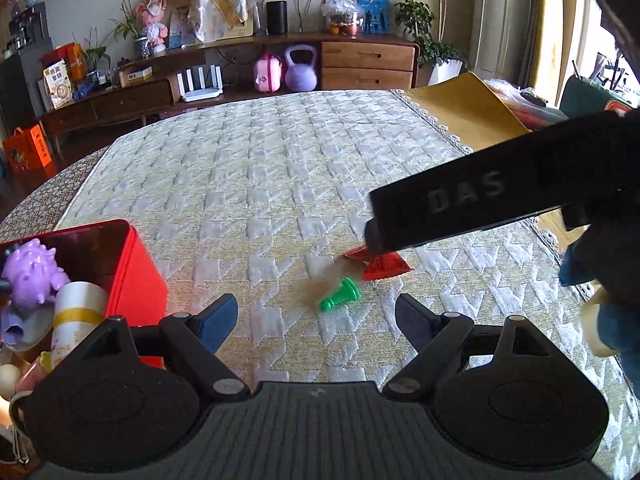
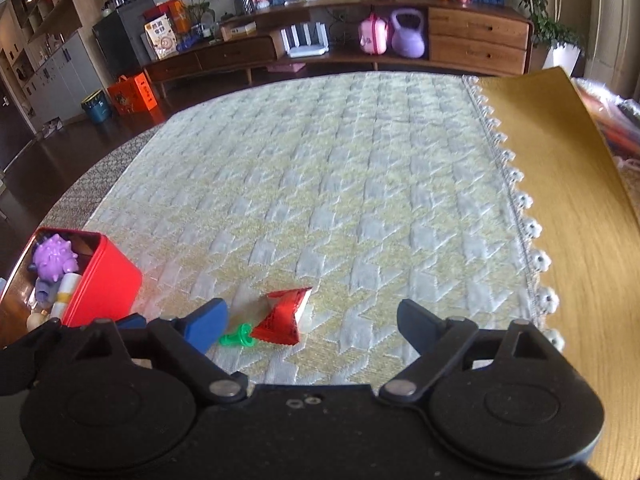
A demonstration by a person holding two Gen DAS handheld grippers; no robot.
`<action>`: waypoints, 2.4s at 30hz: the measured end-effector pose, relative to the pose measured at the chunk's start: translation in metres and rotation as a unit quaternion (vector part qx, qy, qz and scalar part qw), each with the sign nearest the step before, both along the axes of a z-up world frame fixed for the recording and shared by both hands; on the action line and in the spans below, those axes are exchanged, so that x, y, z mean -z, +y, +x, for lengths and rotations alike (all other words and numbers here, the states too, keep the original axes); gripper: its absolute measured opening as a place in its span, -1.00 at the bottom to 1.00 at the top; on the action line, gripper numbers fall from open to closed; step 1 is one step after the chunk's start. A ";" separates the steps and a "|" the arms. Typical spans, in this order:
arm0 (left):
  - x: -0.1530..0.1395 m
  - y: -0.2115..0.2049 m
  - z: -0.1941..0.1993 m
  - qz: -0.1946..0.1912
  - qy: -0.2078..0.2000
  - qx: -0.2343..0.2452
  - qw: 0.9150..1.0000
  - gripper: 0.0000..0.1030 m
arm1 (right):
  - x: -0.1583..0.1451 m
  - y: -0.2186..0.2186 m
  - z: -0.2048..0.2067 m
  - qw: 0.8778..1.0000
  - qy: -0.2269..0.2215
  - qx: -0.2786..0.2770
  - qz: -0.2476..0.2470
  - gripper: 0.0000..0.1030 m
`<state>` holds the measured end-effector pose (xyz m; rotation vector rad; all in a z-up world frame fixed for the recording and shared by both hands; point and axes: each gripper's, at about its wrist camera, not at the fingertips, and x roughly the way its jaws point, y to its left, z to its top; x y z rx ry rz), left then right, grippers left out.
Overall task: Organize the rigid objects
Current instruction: 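Grasp the green cone with left tool while right tool grasps the red folded piece, then carry the green cone with left tool while right tool carries the red piece to the tin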
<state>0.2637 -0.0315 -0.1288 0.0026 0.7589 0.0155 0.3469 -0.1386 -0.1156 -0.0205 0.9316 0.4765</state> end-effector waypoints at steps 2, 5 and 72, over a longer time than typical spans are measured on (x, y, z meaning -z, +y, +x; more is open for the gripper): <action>0.003 -0.002 0.003 0.003 -0.001 0.006 1.000 0.67 | 0.005 0.004 0.003 1.000 0.005 -0.005 -0.004 0.69; 0.008 -0.006 0.007 0.010 -0.005 0.012 1.000 0.67 | 0.011 0.009 0.006 1.000 0.015 -0.011 -0.001 0.46; -0.109 0.083 -0.084 -0.034 -0.036 -0.025 0.998 -0.56 | -0.090 0.020 -0.126 0.993 -0.082 -0.044 0.068 -0.57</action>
